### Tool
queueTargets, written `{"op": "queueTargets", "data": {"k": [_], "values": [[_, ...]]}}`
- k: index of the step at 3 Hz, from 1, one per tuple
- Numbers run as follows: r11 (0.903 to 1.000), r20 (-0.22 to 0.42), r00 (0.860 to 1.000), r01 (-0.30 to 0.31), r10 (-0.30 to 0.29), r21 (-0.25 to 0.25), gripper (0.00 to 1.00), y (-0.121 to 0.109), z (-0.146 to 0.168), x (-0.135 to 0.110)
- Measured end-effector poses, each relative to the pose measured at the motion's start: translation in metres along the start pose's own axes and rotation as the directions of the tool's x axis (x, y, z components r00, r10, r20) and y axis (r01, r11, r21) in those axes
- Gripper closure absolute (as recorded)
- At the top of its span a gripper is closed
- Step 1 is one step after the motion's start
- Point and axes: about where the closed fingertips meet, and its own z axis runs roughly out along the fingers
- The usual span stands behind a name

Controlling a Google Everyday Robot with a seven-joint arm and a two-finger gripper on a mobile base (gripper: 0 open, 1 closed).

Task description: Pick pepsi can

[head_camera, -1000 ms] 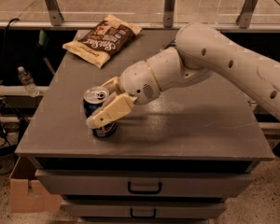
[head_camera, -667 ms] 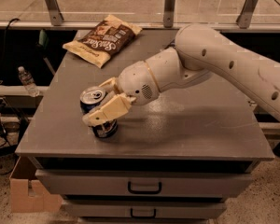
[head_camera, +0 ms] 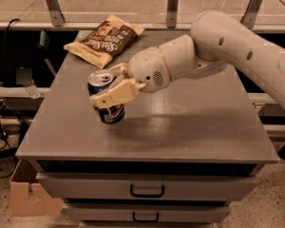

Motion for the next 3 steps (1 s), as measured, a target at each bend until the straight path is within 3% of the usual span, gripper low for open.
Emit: {"op": "queueTargets", "data": {"k": [2,3], "values": [[0.9916,0.096,0.994,0.048,-0.06,0.12,1.0,-0.044,-0.085,-0.057],[0.9856,0.106,0.99,0.081,-0.098,0.148,1.0,-0.046,-0.097,-0.075]]}}
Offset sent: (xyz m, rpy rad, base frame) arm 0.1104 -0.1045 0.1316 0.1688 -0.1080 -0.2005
